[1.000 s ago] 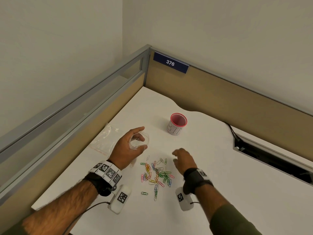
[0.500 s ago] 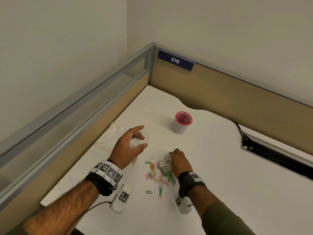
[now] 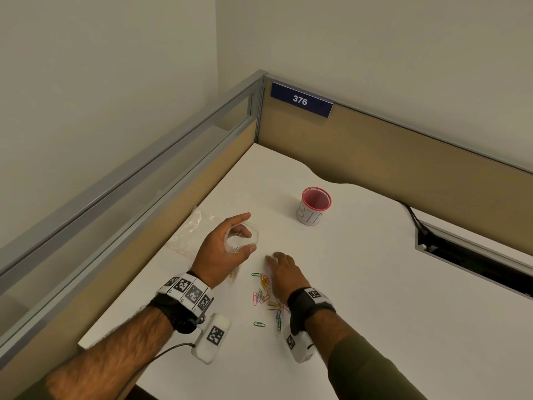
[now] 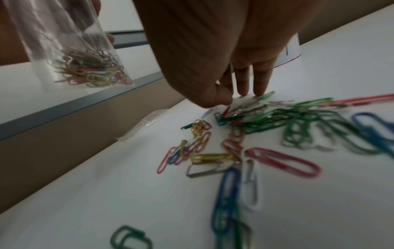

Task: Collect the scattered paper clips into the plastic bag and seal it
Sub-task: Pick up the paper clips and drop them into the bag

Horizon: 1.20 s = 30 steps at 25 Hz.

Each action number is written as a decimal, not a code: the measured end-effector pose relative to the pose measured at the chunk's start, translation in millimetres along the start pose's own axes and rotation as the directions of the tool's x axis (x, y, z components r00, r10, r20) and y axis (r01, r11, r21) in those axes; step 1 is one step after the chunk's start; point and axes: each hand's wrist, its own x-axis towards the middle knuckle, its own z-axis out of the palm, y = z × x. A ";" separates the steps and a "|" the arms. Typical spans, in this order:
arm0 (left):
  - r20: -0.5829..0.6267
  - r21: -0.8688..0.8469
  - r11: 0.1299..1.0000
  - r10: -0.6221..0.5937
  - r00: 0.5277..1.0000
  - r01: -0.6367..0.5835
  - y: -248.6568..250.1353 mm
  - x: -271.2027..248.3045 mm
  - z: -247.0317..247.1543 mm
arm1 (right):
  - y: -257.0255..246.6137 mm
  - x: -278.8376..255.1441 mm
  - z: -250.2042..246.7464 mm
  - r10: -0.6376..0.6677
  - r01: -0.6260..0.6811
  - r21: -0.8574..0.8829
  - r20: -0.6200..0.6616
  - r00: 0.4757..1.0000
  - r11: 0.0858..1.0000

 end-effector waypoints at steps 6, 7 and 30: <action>-0.012 -0.006 1.000 0.013 1.000 -0.013 -0.2 -2.5 -3.9 | -4.9 -14.6 11.0 -0.204 0.206 -0.126 0.027 0.979 0.970; -0.008 -0.017 1.000 0.016 1.000 -0.016 0.4 -2.6 -4.1 | -0.1 -22.8 10.5 -0.220 0.221 -0.132 0.027 0.975 0.966; 0.007 -0.017 1.000 0.017 1.000 -0.017 6.5 8.1 13.1 | 16.4 -42.9 1.3 -0.021 0.015 -0.087 -0.068 0.997 0.996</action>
